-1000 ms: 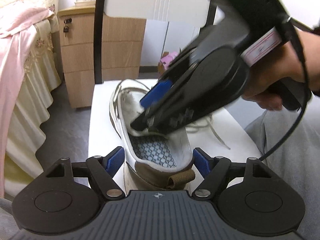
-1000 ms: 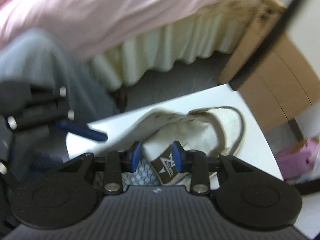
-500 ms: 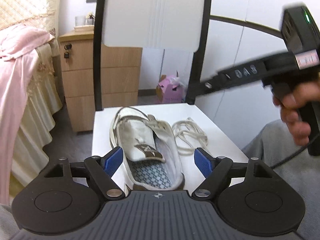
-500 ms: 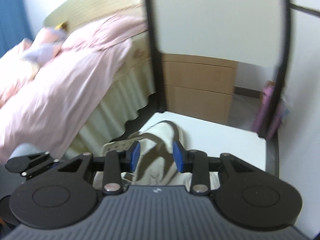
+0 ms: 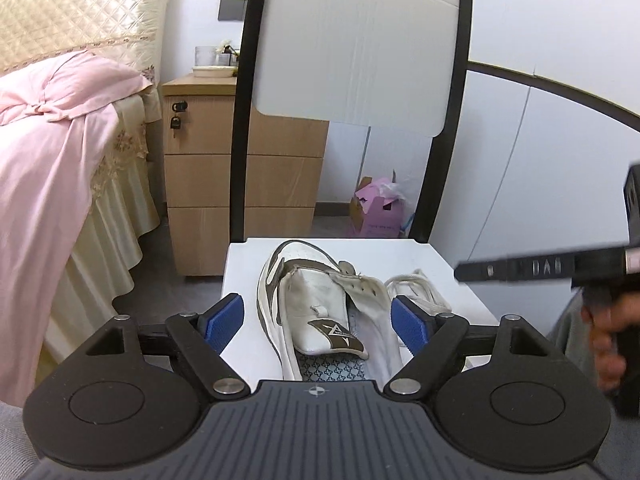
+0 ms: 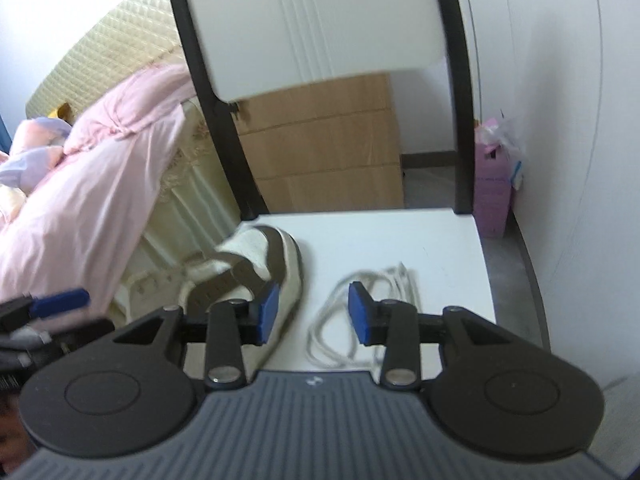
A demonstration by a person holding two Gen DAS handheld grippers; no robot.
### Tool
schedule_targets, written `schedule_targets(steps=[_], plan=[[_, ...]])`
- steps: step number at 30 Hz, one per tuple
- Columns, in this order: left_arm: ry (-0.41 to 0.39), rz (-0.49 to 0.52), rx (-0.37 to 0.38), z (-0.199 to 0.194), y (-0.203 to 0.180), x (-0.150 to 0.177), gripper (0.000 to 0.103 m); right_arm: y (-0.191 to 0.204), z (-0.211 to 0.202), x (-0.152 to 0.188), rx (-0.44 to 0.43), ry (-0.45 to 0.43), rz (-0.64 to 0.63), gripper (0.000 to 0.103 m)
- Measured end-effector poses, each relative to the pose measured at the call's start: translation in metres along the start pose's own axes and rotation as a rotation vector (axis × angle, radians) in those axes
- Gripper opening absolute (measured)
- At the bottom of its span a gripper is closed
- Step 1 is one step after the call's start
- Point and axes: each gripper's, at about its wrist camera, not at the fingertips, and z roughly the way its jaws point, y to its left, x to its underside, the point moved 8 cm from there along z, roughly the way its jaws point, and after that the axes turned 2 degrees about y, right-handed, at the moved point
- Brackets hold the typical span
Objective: Lace up shoes with both hands
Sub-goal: 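Open the right gripper off the tongue and move toward the white shoelace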
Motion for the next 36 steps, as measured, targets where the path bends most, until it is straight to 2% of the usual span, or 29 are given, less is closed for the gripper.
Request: schedule_targets(steps=[4, 12, 21, 23, 27, 29, 33, 34, 35, 36], plan=[[0.019, 0.024, -0.006, 0.005, -0.006, 0.001, 0.085, -0.007, 0.005, 0.012, 0.013, 0.026, -0.007, 0.041], [0.023, 0.010, 0.008, 0.012, -0.012, -0.002, 0.085, -0.010, 0.013, 0.017, 0.020, 0.038, -0.009, 0.044], [0.018, -0.042, -0.023, 0.014, -0.003, -0.006, 0.086, -0.024, 0.015, 0.014, 0.022, 0.016, 0.062, 0.052], [0.018, -0.047, -0.029, 0.015, -0.002, -0.006, 0.086, -0.027, 0.015, 0.014, 0.021, 0.011, 0.077, 0.061], [0.024, -0.047, -0.039, 0.018, -0.001, -0.007, 0.086, -0.032, 0.019, 0.018, 0.019, 0.036, 0.100, 0.063], [0.027, -0.044, -0.044, 0.020, -0.002, -0.007, 0.086, -0.033, 0.027, 0.025, 0.025, 0.093, 0.091, 0.065], [0.025, -0.031, -0.047, 0.021, -0.005, -0.007, 0.086, -0.024, 0.041, 0.037, 0.044, 0.173, 0.010, 0.062], [0.023, -0.026, -0.046, 0.021, -0.005, -0.007, 0.087, -0.021, 0.044, 0.039, 0.046, 0.186, -0.017, 0.055], [0.020, -0.022, -0.046, 0.021, -0.006, -0.007, 0.086, -0.018, 0.047, 0.041, 0.052, 0.196, -0.045, 0.044], [0.018, -0.018, -0.045, 0.021, -0.007, -0.007, 0.086, -0.016, 0.048, 0.042, 0.056, 0.201, -0.064, 0.041]])
